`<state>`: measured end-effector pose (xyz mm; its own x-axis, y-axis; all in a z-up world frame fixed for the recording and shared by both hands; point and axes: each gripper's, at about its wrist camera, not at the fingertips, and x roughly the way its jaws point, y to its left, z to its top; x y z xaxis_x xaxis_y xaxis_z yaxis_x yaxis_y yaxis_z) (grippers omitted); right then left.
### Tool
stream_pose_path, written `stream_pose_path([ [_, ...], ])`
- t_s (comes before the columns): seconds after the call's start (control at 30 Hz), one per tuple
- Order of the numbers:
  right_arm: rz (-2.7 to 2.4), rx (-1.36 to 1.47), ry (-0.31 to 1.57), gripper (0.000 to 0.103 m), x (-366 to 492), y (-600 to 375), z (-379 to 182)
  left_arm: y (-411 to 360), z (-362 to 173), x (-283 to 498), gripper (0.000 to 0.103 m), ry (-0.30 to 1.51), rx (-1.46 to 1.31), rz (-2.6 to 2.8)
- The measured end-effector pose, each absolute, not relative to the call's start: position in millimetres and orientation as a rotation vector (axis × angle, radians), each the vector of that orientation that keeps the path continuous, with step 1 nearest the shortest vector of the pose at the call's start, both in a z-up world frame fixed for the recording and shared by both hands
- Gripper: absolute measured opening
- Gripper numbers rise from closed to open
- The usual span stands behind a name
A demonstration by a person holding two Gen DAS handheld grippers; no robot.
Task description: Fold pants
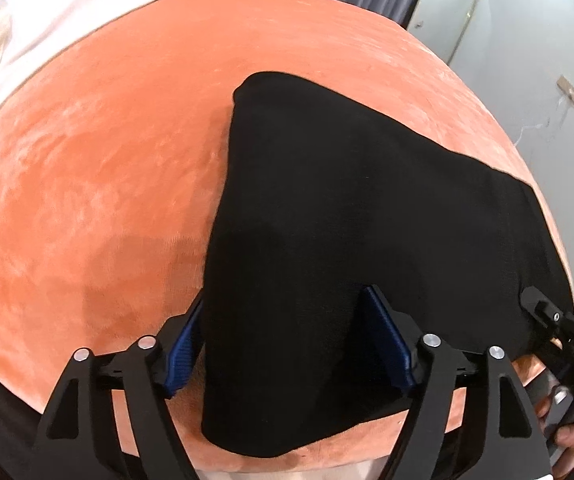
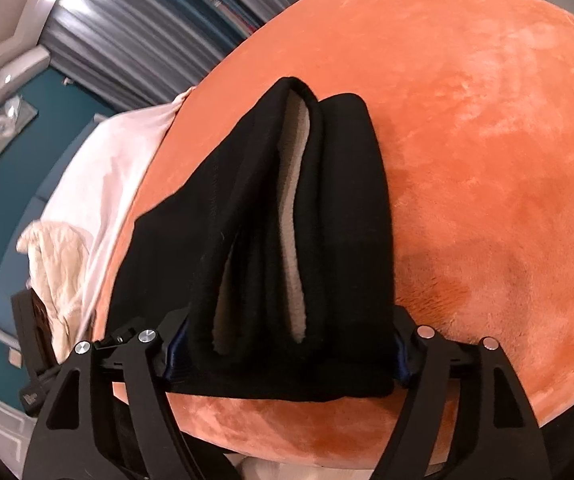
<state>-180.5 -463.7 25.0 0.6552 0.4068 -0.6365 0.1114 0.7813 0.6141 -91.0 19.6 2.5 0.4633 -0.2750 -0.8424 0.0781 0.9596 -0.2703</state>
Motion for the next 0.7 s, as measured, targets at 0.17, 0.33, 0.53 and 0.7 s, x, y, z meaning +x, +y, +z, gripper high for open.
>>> stream_pose_path([
  [0.17,0.235,0.628,0.863,0.09,-177,-459,28,27,-3,-91,0.082,1.073,-0.24,-0.223],
  [0.33,0.201,0.438,0.882,0.098,-173,-433,31,28,-7,-89,0.088,1.07,-0.246,-0.243],
  [0.53,0.165,0.561,0.87,0.072,-177,-450,34,26,-1,-90,0.044,1.058,-0.292,-0.354],
  [0.7,0.233,0.639,0.869,0.038,-184,-456,45,29,20,-91,0.021,1.046,-0.317,-0.408],
])
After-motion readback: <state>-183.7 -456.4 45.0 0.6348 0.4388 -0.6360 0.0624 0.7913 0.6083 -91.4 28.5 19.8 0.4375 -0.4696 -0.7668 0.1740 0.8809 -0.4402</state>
